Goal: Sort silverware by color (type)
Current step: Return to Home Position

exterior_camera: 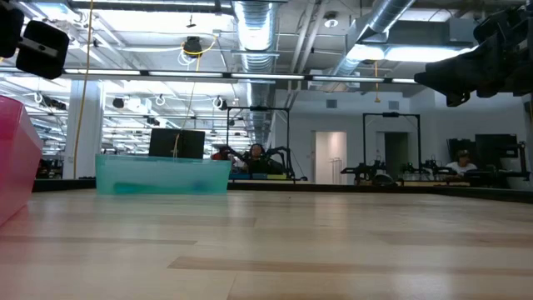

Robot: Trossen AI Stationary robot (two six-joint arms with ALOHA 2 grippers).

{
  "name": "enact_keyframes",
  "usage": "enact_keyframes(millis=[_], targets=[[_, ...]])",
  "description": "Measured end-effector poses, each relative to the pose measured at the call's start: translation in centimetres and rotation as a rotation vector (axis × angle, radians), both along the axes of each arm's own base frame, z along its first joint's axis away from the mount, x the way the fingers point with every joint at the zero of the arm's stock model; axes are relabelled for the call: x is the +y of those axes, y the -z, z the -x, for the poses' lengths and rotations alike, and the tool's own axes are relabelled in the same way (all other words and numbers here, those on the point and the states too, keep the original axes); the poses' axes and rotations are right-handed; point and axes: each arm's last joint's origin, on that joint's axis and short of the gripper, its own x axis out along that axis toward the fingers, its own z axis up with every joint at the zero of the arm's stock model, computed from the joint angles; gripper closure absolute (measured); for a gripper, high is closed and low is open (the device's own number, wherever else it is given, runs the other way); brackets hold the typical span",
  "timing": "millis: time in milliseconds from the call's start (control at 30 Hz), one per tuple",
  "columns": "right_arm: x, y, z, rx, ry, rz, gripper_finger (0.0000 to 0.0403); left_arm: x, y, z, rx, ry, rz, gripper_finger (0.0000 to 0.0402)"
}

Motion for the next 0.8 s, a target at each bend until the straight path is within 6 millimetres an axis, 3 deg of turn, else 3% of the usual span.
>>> enact_keyframes(millis=[800], targets=[[0.00, 0.02, 0.00, 0.001, 0.001, 0.000, 0.0209, 0.01, 0.00, 0.00, 0.008, -0.002, 0.009, 0.0290]])
